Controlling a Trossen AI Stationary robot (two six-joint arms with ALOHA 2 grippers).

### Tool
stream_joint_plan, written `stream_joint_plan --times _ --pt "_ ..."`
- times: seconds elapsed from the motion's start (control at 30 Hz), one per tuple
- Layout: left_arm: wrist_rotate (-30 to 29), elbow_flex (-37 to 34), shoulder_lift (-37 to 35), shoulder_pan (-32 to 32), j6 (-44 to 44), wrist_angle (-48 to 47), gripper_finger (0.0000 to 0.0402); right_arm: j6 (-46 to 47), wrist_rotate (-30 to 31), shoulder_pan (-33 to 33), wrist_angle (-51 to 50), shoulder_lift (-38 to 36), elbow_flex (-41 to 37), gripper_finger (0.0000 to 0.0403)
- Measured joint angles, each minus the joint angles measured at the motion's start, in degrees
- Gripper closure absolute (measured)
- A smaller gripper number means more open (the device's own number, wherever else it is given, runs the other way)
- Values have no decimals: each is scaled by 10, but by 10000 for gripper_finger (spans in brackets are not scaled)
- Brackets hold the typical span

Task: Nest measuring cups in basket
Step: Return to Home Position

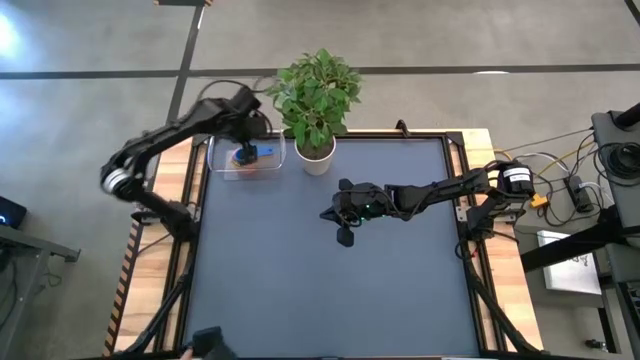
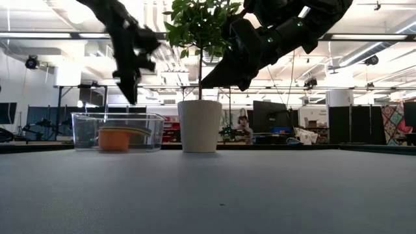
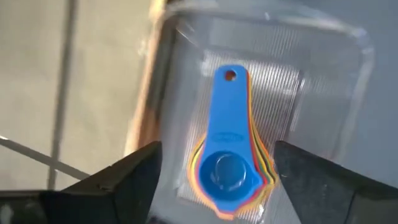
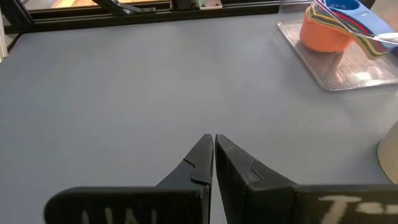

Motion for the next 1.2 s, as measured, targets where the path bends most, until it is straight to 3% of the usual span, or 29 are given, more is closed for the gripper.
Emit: stream_joint_plan --times 0.13,0.27,0.43,0.57,0.8,0.9,1.03,1.2 --pt "17 -2 -100 0 -33 2 148 -3 0 0 6 0 0 394" --pt "90 -48 -227 1 -99 78 202 -15 0 0 11 -3 0 394" --pt "164 -180 -414 -11 -212 236 302 -25 0 0 -19 -41 -3 394" --pt "207 -308 -559 -38 -296 369 387 -25 2 6 -23 -122 -57 394" --pt "212 -488 -765 -80 -370 481 400 -12 34 7 205 -312 -260 394" --pt "210 -540 -824 -81 -392 498 401 -40 32 8 245 -372 -325 394" --pt "210 -603 -864 -81 -408 504 401 -53 64 6 216 -438 -374 394" --pt "209 -653 -857 -81 -416 547 401 -53 164 6 9 -573 -381 394"
